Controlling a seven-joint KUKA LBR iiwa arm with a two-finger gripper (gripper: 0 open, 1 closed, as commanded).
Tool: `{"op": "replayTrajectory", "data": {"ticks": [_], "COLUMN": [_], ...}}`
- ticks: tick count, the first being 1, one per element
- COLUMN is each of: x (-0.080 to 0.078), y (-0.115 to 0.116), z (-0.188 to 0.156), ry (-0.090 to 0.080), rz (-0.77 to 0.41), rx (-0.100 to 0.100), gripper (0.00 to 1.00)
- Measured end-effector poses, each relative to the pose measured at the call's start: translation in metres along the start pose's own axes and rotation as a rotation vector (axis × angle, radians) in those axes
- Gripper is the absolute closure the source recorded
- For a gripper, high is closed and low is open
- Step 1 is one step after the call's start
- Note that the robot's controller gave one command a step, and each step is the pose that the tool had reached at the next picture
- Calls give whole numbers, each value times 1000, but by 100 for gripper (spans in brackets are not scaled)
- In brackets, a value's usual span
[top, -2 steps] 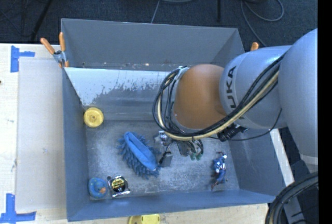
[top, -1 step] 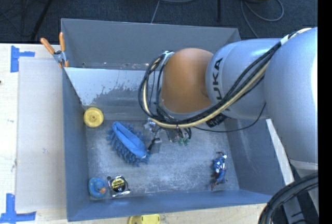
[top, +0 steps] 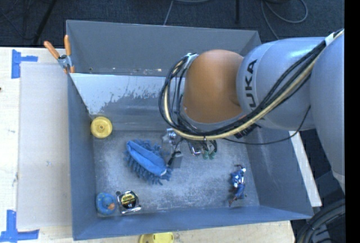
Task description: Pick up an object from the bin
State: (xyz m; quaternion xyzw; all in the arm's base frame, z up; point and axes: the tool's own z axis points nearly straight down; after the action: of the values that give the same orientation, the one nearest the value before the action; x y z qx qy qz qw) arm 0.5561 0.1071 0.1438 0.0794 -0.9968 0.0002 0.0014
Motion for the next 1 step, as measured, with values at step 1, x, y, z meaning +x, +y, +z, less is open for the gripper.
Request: {"op": "replayTrajectory", "data": {"ticks": [1], "x": [-2], "y": [2], "z": [-25], "ry": [0], "rz": [-12], "rx": [-1], "gripper": [100]}}
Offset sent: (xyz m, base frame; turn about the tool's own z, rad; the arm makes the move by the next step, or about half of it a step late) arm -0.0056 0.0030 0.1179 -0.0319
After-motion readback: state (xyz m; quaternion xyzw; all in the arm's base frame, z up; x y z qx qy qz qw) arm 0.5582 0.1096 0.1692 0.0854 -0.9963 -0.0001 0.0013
